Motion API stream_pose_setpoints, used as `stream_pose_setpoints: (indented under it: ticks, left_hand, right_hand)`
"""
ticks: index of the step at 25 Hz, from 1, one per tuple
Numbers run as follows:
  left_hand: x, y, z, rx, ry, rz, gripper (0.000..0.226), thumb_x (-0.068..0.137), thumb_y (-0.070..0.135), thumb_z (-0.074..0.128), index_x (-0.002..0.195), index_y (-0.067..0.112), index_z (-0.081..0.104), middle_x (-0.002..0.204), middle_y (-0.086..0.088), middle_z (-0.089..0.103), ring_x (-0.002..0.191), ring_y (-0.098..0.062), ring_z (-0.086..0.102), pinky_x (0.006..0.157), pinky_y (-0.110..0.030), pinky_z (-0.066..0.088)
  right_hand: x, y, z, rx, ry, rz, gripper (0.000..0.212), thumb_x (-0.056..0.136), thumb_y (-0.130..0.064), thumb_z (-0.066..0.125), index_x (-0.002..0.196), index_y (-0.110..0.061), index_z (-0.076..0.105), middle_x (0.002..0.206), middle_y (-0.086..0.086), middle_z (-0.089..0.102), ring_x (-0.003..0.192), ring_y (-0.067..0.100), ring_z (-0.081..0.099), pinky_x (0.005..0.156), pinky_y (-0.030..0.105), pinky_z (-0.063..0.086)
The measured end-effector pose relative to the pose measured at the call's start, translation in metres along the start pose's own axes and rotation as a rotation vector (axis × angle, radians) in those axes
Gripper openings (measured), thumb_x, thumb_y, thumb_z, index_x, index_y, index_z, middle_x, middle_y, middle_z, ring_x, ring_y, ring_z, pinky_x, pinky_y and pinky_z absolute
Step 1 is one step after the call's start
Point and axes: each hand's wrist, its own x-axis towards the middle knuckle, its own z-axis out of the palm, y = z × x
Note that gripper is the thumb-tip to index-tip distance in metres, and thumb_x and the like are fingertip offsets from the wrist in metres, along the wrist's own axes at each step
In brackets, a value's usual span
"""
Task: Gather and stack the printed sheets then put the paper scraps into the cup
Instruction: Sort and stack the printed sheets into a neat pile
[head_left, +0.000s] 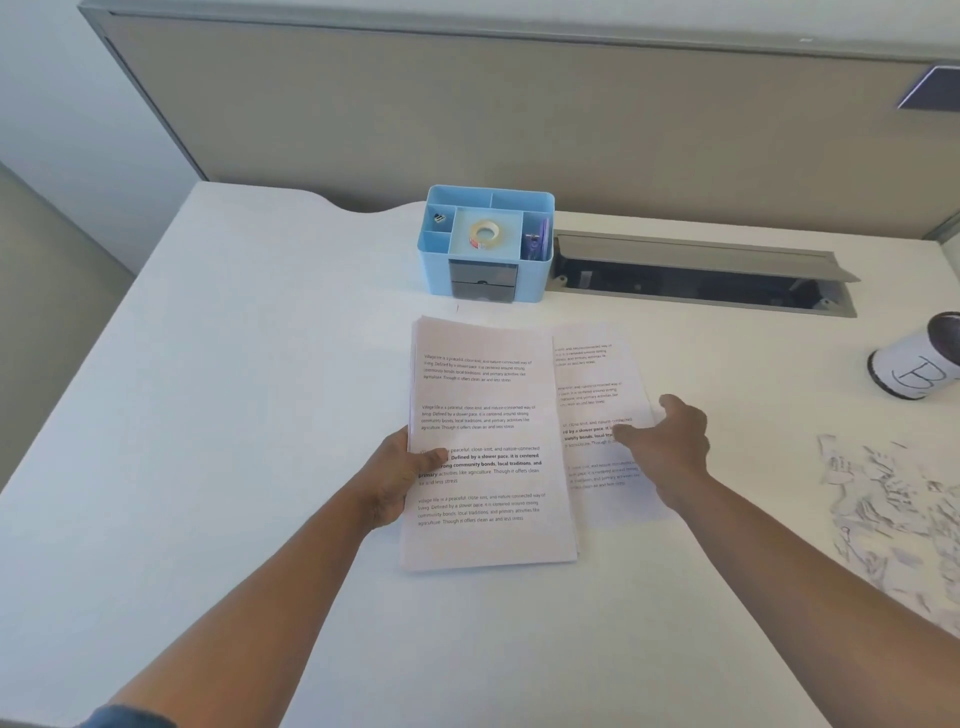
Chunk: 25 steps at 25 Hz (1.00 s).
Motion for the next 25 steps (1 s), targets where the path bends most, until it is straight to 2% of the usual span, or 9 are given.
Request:
stream_pose_setpoints:
  ticks: [4, 7, 10, 12, 14, 16, 18, 22, 25]
  left_hand:
    - [0.009, -0.002, -0.004, 0.007, 0.032, -0.034, 0.036, 0.099, -0.006, 0.057, 0.131, 0.011, 0.062, 0.122, -0.014, 0.074, 0.113, -0.039, 0.070, 0.099, -0.062, 0.053]
    - [0.012, -0.003, -0.003, 0.015, 0.034, -0.037, 0.036, 0.099, -0.006, 0.058, 0.130, 0.012, 0.062, 0.121, -0.013, 0.075, 0.113, -0.038, 0.070, 0.099, -0.061, 0.054]
    - [0.010, -0.002, -0.003, 0.019, 0.037, -0.037, 0.036, 0.099, -0.006, 0.058, 0.129, 0.013, 0.063, 0.119, -0.011, 0.076, 0.111, -0.036, 0.071, 0.098, -0.059, 0.055]
    - [0.010, -0.002, -0.002, 0.017, 0.037, -0.038, 0.036, 0.099, -0.006, 0.058, 0.129, 0.013, 0.063, 0.119, -0.011, 0.076, 0.110, -0.036, 0.072, 0.096, -0.058, 0.056]
    - [0.009, -0.001, -0.001, 0.021, 0.034, -0.042, 0.035, 0.099, -0.006, 0.058, 0.128, 0.013, 0.063, 0.118, -0.011, 0.076, 0.109, -0.035, 0.072, 0.093, -0.055, 0.057]
    - [0.008, 0.000, -0.001, 0.027, 0.024, -0.045, 0.035, 0.100, -0.006, 0.057, 0.129, 0.014, 0.063, 0.118, -0.011, 0.076, 0.109, -0.035, 0.073, 0.091, -0.054, 0.058]
    - [0.008, 0.000, -0.001, 0.032, 0.017, -0.045, 0.036, 0.100, -0.006, 0.057, 0.130, 0.014, 0.063, 0.120, -0.012, 0.076, 0.109, -0.035, 0.072, 0.091, -0.054, 0.058]
    - [0.009, 0.001, -0.003, 0.027, 0.000, -0.060, 0.038, 0.099, -0.005, 0.058, 0.134, 0.012, 0.061, 0.123, -0.013, 0.074, 0.113, -0.037, 0.071, 0.096, -0.057, 0.056]
    - [0.009, 0.003, -0.005, 0.025, -0.027, -0.065, 0.040, 0.099, -0.005, 0.058, 0.134, 0.013, 0.060, 0.125, -0.013, 0.073, 0.115, -0.037, 0.070, 0.098, -0.058, 0.054]
  right_hand:
    - [0.008, -0.002, 0.002, -0.056, -0.063, 0.080, 0.081, 0.080, -0.031, 0.081, 0.148, -0.014, 0.041, 0.143, 0.007, 0.041, 0.128, 0.035, 0.045, 0.087, 0.043, 0.048]
    - [0.015, 0.000, 0.001, 0.012, -0.104, 0.121, 0.078, 0.079, -0.028, 0.084, 0.143, -0.012, 0.044, 0.130, 0.006, 0.050, 0.112, 0.030, 0.051, 0.087, 0.040, 0.047]
    - [0.019, 0.000, 0.001, 0.151, -0.151, 0.160, 0.046, 0.070, -0.025, 0.087, 0.102, -0.014, 0.055, 0.102, 0.005, 0.054, 0.093, 0.030, 0.053, 0.079, 0.039, 0.046]
    - [0.021, 0.003, 0.003, 0.234, -0.180, 0.163, 0.032, 0.068, -0.022, 0.085, 0.078, -0.009, 0.057, 0.087, 0.007, 0.068, 0.081, 0.034, 0.062, 0.077, 0.041, 0.053]
    - [0.018, 0.002, 0.003, 0.251, -0.181, 0.162, 0.015, 0.080, -0.015, 0.076, 0.085, -0.010, 0.063, 0.091, 0.006, 0.071, 0.083, 0.030, 0.064, 0.080, 0.040, 0.054]
    - [0.017, 0.003, 0.004, 0.236, -0.183, 0.130, 0.005, 0.086, -0.007, 0.060, 0.090, -0.006, 0.059, 0.087, 0.006, 0.062, 0.076, 0.027, 0.052, 0.070, 0.034, 0.042]
    - [0.016, 0.006, 0.005, 0.214, -0.202, 0.071, 0.013, 0.088, -0.005, 0.047, 0.096, -0.003, 0.058, 0.086, 0.007, 0.056, 0.073, 0.025, 0.045, 0.068, 0.033, 0.035]
    - [0.012, 0.012, -0.002, 0.181, -0.191, -0.027, 0.025, 0.098, -0.010, 0.044, 0.106, -0.020, 0.065, 0.102, 0.000, 0.071, 0.087, 0.028, 0.065, 0.075, 0.036, 0.051]
    - [0.012, 0.018, -0.017, 0.120, -0.132, -0.079, 0.026, 0.102, -0.013, 0.042, 0.113, -0.025, 0.063, 0.110, -0.001, 0.069, 0.097, 0.028, 0.065, 0.079, 0.036, 0.049]
